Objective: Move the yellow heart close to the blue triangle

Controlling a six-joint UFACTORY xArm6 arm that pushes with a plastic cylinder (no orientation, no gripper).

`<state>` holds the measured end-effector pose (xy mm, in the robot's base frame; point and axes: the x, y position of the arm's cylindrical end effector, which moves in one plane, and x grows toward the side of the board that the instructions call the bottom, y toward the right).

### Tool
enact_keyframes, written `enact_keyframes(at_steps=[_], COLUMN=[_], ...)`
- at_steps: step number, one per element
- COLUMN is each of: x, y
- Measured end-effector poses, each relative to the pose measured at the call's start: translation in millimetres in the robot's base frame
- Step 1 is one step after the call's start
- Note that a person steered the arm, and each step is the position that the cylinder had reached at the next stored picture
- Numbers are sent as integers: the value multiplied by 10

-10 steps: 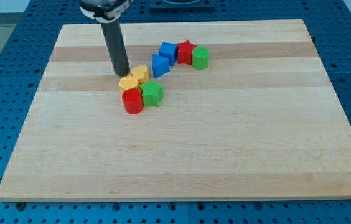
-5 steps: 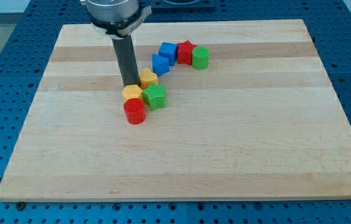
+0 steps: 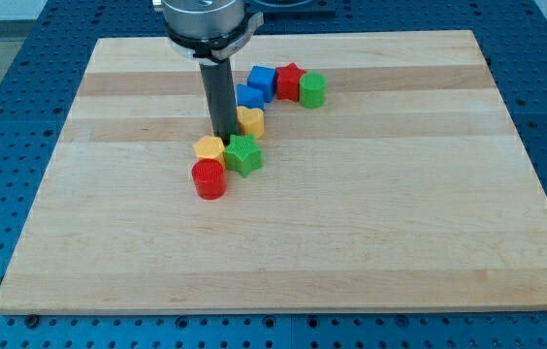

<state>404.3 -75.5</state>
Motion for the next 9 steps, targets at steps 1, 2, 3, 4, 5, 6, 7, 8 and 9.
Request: enact_keyframes(at_steps=[1, 2, 3, 4, 5, 6, 7, 8, 9], x=[-7, -68, -122, -130, -137, -137, -137, -184, -297], y=[56, 56, 56, 56, 56, 56, 2, -100, -123])
